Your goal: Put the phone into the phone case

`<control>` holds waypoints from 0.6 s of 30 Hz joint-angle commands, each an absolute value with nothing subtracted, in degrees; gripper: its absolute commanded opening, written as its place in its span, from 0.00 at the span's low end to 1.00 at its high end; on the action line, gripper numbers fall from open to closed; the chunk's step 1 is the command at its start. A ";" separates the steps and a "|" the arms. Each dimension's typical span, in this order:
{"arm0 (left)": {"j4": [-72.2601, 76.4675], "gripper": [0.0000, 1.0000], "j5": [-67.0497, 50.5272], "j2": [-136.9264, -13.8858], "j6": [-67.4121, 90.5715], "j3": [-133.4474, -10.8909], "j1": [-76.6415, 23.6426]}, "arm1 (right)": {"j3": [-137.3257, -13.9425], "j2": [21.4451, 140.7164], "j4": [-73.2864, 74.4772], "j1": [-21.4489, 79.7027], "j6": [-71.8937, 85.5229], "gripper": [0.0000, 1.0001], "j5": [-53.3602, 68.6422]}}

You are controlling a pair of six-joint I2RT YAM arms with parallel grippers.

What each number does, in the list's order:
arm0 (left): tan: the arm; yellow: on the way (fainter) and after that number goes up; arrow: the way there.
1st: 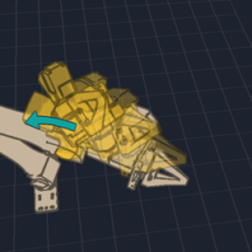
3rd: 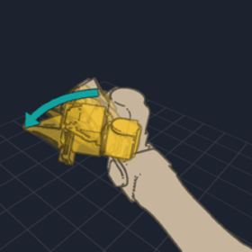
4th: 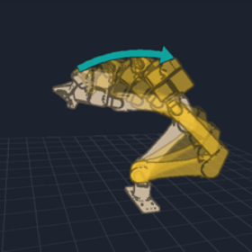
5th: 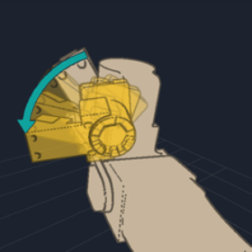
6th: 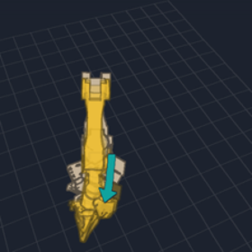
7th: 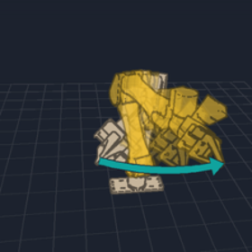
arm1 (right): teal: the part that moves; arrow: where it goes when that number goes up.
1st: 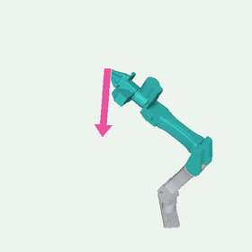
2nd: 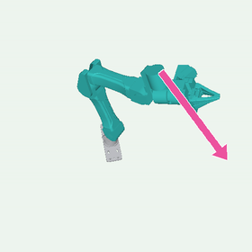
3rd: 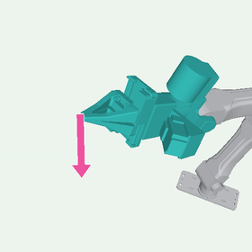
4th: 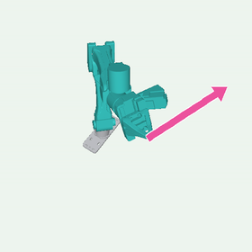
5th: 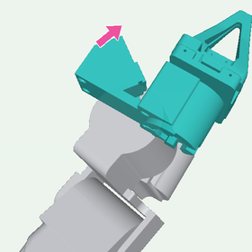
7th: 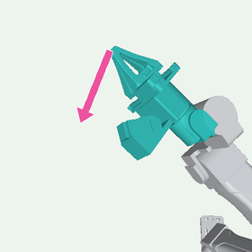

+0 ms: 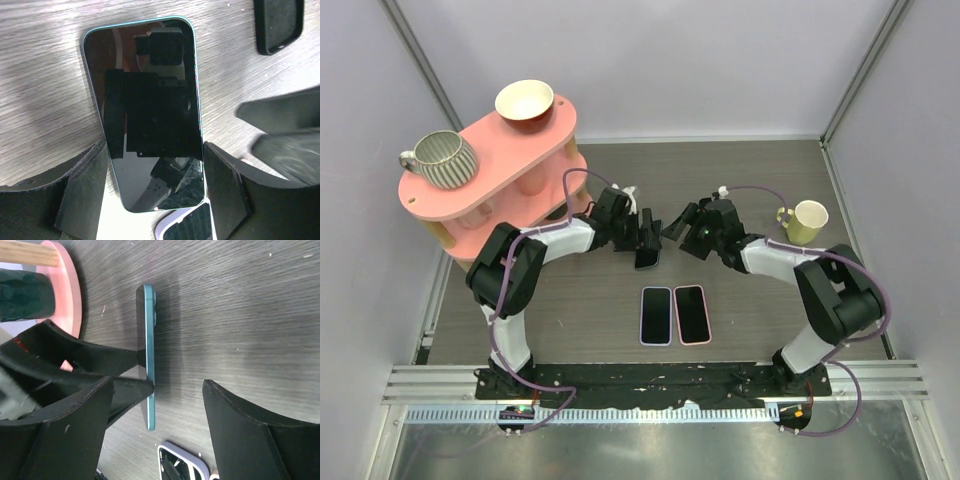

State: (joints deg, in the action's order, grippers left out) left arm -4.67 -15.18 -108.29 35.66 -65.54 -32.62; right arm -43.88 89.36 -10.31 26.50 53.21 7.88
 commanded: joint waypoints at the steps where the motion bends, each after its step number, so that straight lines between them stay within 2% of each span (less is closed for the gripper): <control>1: -1.67 0.40 -20.30 -107.23 37.62 -63.20 -33.05 | -46.93 94.82 -17.31 26.46 54.40 0.76 11.25; 5: -0.26 0.40 -21.35 -107.05 37.79 -62.40 -32.96 | -48.16 98.34 -18.19 26.46 54.14 0.73 10.81; 14: -0.35 0.38 -22.68 -106.61 37.88 -61.96 -33.05 | -51.59 104.23 -21.35 26.46 54.93 0.59 13.27; 17: -0.26 0.38 -22.68 -105.91 37.71 -62.23 -33.05 | -52.21 105.38 -22.23 26.46 55.81 0.51 14.32; 18: -0.26 0.38 -22.76 -105.56 37.71 -62.31 -33.05 | -52.29 105.64 -22.67 26.46 55.90 0.44 14.67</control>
